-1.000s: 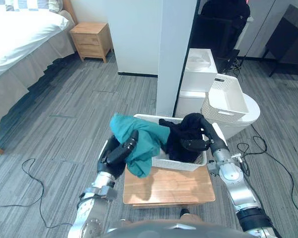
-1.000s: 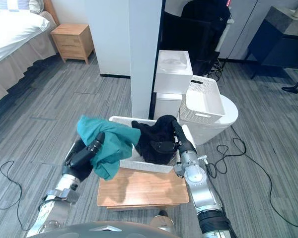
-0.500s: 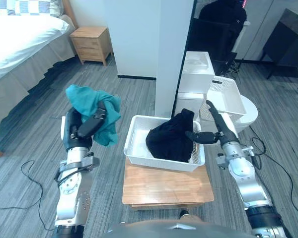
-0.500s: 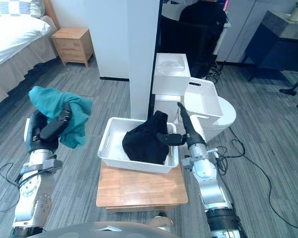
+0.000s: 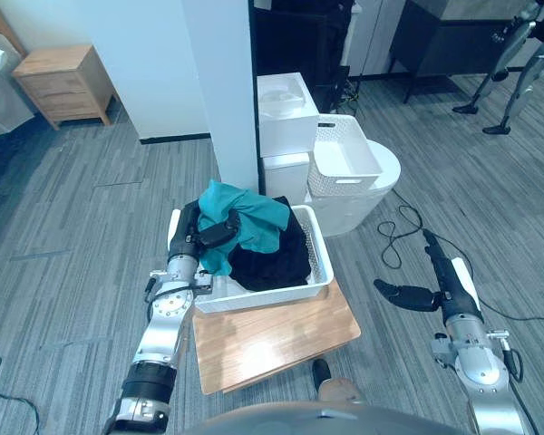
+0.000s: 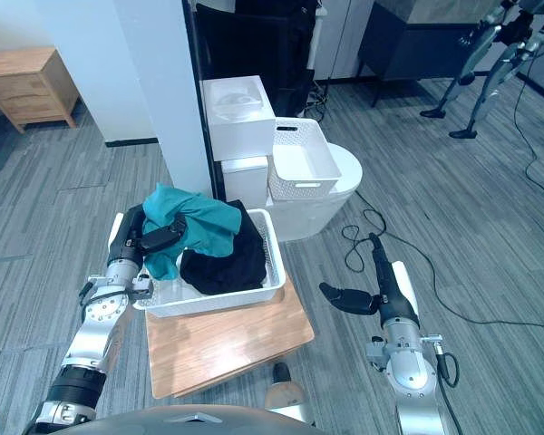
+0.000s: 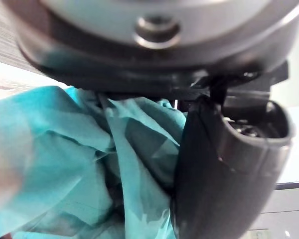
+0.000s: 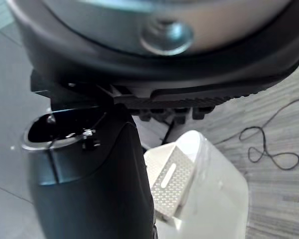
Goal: Tidy up the quilt and then pick up the clothes from the bed and put them into the laundry hamper
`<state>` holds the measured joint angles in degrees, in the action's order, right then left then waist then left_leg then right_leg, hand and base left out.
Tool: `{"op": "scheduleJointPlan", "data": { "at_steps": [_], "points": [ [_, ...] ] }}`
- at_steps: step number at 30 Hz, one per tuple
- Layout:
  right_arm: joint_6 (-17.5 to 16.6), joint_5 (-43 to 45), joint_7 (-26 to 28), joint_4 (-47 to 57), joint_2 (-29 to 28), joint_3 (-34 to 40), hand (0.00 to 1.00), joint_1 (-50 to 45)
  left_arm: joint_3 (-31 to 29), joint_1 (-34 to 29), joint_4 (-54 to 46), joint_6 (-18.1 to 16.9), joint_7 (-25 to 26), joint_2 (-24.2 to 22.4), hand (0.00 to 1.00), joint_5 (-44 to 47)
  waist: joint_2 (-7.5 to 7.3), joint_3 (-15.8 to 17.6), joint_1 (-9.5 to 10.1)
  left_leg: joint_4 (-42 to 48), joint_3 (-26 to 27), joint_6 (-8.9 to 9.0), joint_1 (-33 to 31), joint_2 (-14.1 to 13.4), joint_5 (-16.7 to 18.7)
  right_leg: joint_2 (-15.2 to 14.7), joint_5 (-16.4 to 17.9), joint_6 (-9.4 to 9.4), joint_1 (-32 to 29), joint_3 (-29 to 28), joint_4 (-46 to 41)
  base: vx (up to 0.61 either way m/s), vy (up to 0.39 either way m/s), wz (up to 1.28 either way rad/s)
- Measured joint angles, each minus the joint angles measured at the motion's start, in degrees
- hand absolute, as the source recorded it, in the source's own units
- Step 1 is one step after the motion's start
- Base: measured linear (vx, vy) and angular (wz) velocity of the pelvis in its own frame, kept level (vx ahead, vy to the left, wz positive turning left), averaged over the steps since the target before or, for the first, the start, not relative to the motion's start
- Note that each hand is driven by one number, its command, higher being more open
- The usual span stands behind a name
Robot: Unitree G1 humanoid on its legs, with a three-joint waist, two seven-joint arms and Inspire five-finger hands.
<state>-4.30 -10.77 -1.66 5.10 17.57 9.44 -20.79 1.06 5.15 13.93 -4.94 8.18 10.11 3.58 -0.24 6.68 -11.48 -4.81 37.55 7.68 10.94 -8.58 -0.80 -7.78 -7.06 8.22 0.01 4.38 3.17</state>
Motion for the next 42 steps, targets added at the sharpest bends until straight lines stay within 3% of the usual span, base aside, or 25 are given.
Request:
{"op": "scheduleJointPlan", "data": {
  "at_steps": [1,2,8,14,24,29,32,34,35,38,42],
  "points": [
    [-0.34,0.01,-0.01,0.78,-0.07,-0.18,1.00,-0.18,0.04,1.26,1.81,0.02,0.34,-0.01,0.00,0.00,0.07,-0.03,-0.37,0.54,0.49,-0.01,-0.96,-0.06,0.03,-0.01,-0.33,0.05,-1.06,-0.34,0.00,-0.02,-0.026,-0.23],
    [-0.35,0.01,-0.01,1.45,-0.12,-0.73,1.00,-0.20,-0.01,2.18,3.26,0.07,0.77,0.01,1.00,0.02,0.13,0.01,-0.47,1.03,1.21,0.01,-1.79,-0.07,0.32,-0.01,-0.56,0.04,-2.12,-1.19,0.05,-0.03,-0.021,-0.28],
    [-0.43,-0.06,-0.04,1.77,-3.15,-5.23,1.00,-1.33,0.50,2.41,9.14,0.08,1.39,-1.16,1.00,0.06,1.55,0.84,-2.00,2.66,4.52,0.33,-2.42,-0.11,1.90,-0.06,-1.38,0.42,-3.80,-4.21,0.99,-0.03,-0.005,-0.29],
    [-0.43,-0.06,-0.32,1.26,-5.80,-6.77,1.00,-2.62,2.62,2.17,11.25,0.27,0.21,-4.05,1.00,0.14,2.31,1.61,-2.38,2.55,3.56,0.34,-1.31,-0.26,1.94,-0.18,-1.52,0.42,-2.05,-2.84,1.16,-0.05,-0.012,0.07],
    [0.21,-0.11,-1.59,-10.91,-9.70,-4.72,1.00,-2.66,3.34,-6.95,-6.69,0.26,-3.00,-5.57,1.00,5.69,3.06,2.20,0.53,1.46,-0.85,-0.35,-0.47,0.23,1.15,-1.00,-1.37,0.45,1.30,1.91,1.22,-0.10,-0.022,0.23],
    [0.87,-0.01,-2.47,-20.72,-11.85,0.05,1.00,-1.86,-0.79,-10.78,-12.11,-0.06,-3.48,-5.60,1.00,9.99,3.11,2.13,1.93,-0.28,-3.09,-0.46,0.39,0.52,0.06,-1.11,-1.05,0.21,2.99,4.30,1.22,-0.07,-0.029,0.25],
    [1.51,0.96,-3.85,-29.27,-12.93,4.27,1.00,-0.43,-5.21,-13.35,-12.15,-0.47,-3.22,-5.61,1.00,11.24,2.80,1.98,2.39,-0.29,-4.71,-0.50,0.71,0.40,-0.08,-1.28,-0.40,-0.15,4.38,5.88,1.22,-0.05,-0.029,0.25],
    [2.46,3.08,-4.25,-34.56,-13.16,6.02,1.00,-0.29,-6.92,-14.95,-11.19,-1.16,-2.24,-5.62,1.00,12.64,2.65,1.97,3.73,-0.30,-5.07,-0.42,1.06,0.23,-0.22,-1.49,-0.09,-0.38,5.00,6.42,1.22,-0.06,-0.030,0.25],
    [4.99,7.89,-3.80,-44.49,-13.43,4.74,1.00,2.02,-7.77,-15.01,6.11,0.30,-2.42,-2.41,1.00,13.60,0.87,0.48,5.02,-0.33,-6.81,-0.46,1.65,0.45,-1.14,-1.91,1.10,-1.06,6.47,8.30,0.97,-0.08,-0.032,0.35],
    [4.98,8.98,-3.77,-45.15,-13.56,4.03,1.00,3.64,-7.55,-15.04,8.59,1.42,-3.18,-2.41,1.00,11.44,-0.48,0.34,5.28,-0.35,-7.29,-0.45,1.47,0.94,-1.13,-2.12,1.19,-1.03,6.54,8.72,0.94,-0.06,-0.005,0.17],
    [4.96,9.99,-3.43,-49.09,-13.55,3.99,1.00,5.98,-6.47,-13.27,12.11,1.70,-3.61,0.28,1.00,6.26,-0.81,-0.17,5.02,-0.36,-7.11,-0.52,1.59,1.08,-1.05,-2.18,1.32,-0.92,6.66,8.64,1.15,0.00,0.001,-0.01]
  ]
}}
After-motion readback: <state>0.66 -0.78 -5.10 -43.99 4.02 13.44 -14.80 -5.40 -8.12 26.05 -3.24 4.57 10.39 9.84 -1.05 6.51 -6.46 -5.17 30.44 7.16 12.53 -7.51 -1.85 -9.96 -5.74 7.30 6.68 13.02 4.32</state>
